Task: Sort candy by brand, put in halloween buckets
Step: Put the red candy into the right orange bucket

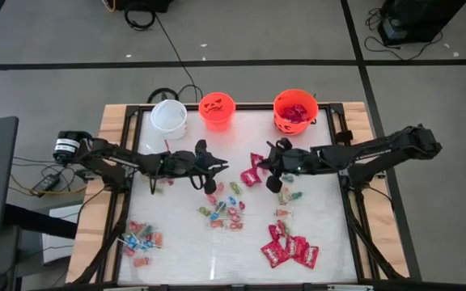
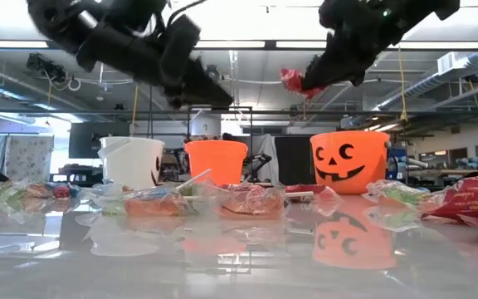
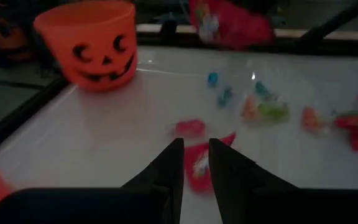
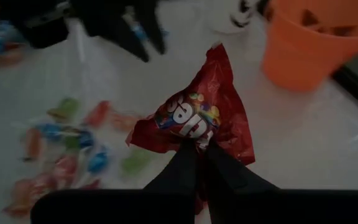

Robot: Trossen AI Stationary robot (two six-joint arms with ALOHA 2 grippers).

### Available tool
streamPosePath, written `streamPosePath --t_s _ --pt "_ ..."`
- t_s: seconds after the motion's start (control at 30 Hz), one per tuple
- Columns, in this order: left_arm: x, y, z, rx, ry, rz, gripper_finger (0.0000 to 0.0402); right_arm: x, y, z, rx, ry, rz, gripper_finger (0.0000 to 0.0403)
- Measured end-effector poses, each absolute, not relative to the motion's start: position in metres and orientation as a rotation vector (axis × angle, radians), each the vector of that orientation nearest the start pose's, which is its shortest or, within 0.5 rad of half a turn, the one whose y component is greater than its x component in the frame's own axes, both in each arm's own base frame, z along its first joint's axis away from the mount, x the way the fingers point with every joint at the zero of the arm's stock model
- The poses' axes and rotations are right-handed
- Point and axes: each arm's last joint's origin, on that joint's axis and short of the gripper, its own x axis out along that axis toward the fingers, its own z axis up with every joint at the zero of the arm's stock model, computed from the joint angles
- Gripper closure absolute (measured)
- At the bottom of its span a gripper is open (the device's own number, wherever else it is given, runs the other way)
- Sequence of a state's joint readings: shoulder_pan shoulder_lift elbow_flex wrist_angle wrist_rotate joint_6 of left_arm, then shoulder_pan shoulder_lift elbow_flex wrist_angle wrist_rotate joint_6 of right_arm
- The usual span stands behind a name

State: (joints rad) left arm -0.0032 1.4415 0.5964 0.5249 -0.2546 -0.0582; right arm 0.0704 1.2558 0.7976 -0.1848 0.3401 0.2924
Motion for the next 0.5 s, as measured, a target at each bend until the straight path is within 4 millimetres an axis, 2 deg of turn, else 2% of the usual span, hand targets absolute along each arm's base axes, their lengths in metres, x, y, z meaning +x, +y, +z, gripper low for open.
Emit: streamPosePath --t_s 0.17,0.3,0.5 --pt "0.258 0.027 0.164 -0.156 0.231 0.321 0.0321 0.264 0.002 0.228 0.205 0.514 -0.317 0.0385" --pt "0.247 0.032 0.169 -0.229 0.048 0.184 0.0321 0.266 0.005 0.218 0.224 0.451 -0.272 0.0385" --pt "0.244 0.033 0.167 -0.242 0.036 0.168 0.0321 0.260 0.006 0.210 0.283 0.426 -0.294 0.0385"
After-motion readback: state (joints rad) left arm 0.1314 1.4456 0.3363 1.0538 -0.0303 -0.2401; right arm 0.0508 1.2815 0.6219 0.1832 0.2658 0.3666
